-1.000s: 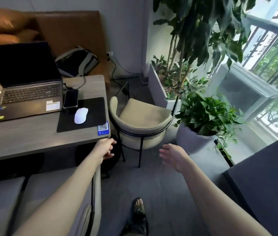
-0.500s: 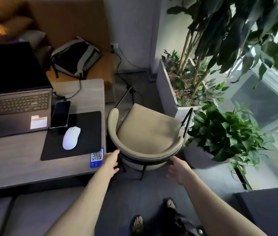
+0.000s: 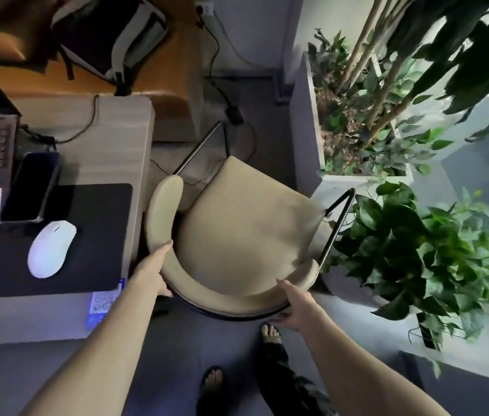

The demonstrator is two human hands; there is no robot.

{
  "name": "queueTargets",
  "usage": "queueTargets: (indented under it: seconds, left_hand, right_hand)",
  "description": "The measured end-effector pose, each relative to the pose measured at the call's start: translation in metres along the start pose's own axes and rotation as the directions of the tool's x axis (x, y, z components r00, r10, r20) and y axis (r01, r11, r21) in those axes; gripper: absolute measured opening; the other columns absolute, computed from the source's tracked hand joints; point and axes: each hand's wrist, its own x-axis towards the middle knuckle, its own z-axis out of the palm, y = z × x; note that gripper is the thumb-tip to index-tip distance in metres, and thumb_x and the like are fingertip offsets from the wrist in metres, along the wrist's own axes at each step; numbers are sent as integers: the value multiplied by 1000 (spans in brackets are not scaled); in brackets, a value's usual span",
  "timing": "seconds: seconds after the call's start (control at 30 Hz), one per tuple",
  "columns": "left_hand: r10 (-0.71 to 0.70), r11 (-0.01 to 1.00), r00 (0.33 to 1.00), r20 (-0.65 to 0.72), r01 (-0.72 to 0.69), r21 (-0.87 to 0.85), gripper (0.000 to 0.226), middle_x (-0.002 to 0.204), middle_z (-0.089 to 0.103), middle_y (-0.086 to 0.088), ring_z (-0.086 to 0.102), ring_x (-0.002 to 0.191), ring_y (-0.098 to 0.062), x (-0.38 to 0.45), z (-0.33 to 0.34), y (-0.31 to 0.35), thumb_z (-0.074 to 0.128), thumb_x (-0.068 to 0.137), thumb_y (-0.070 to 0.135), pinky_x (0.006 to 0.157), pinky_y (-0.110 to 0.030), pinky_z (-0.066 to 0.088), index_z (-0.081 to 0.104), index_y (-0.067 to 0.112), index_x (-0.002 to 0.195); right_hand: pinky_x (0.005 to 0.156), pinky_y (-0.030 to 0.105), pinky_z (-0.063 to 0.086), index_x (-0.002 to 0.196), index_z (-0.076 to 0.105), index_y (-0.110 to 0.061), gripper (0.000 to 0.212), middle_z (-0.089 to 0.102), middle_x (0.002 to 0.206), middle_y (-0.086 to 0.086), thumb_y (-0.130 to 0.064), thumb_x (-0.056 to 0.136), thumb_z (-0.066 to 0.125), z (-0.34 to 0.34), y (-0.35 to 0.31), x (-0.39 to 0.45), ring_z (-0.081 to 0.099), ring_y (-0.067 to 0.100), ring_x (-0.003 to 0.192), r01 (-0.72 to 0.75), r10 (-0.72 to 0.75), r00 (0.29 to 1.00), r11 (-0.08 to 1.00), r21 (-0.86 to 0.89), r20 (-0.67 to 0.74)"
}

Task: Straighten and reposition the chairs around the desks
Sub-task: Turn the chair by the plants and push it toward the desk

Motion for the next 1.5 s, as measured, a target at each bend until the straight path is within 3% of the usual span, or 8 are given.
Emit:
queueTargets:
  seconds: [0.33,0.53,0.67,0.83,0.93,1.07,1.33,1.5]
  left_hand:
    - [-4,994,999,-34,8,112,24,86,56,-18,59,104,-39,15,12,-16,55,96,23,93,-66,37,49,0,104]
    - [-31,996,1000,-3,31,84,24,79,52,-21,51,68,-31,-4,14,-58,51,98,16,91,-62,38,45,-3,86]
    - [-65,998,998,27,64,13,20,80,50,-19,49,69,-32,-13,19,-76,52,98,14,82,-60,39,43,0,110]
    - [-126,992,992,13,125,15,27,80,46,-18,49,74,-36,-21,31,-85,54,98,13,79,-57,39,39,-3,82]
    - [-143,989,986,88,145,-13,37,100,55,-20,52,117,-42,-24,36,-86,61,94,19,95,-60,37,46,-2,120]
    - [-157,988,982,102,154,30,66,144,43,-22,45,129,-42,-27,39,-86,70,88,22,109,-61,27,36,4,142]
    - [-142,989,987,76,145,-38,66,133,53,-18,52,121,-39,-20,39,-71,75,81,33,105,-67,26,44,8,134]
    - [63,998,996,-64,-64,-17,56,120,64,-10,60,113,-31,-12,30,-23,75,78,40,103,-51,43,56,9,121]
  right_hand:
    - [77,68,51,135,39,-10,54,55,116,21,-3,85,61,-4,-1,12,58,48,107,31,-25,998,994,107,-50]
    - [72,52,53,128,45,-4,44,60,116,26,2,86,55,-30,-6,11,61,39,88,113,-97,991,976,185,-89]
    - [73,50,51,124,45,-2,36,59,96,21,3,89,51,-41,-21,6,57,35,76,153,-143,986,980,126,-86]
    - [69,46,47,117,46,-7,27,54,88,16,-2,91,53,-43,-50,6,53,32,74,157,-156,983,988,1,-96]
    - [77,54,45,120,47,-6,33,58,101,20,-7,89,56,-45,-64,18,58,35,85,163,-168,982,985,-57,-87]
    - [89,62,45,125,49,-8,43,61,122,19,-14,84,60,-53,-78,50,61,38,104,132,-142,986,984,-115,-84]
    - [65,48,52,125,47,-14,40,62,104,16,-14,88,64,-52,-88,18,60,32,82,165,-169,983,985,-56,-69]
    - [94,58,51,144,35,-13,84,58,130,17,-37,77,78,-55,-72,24,61,38,109,229,-222,970,971,62,-104]
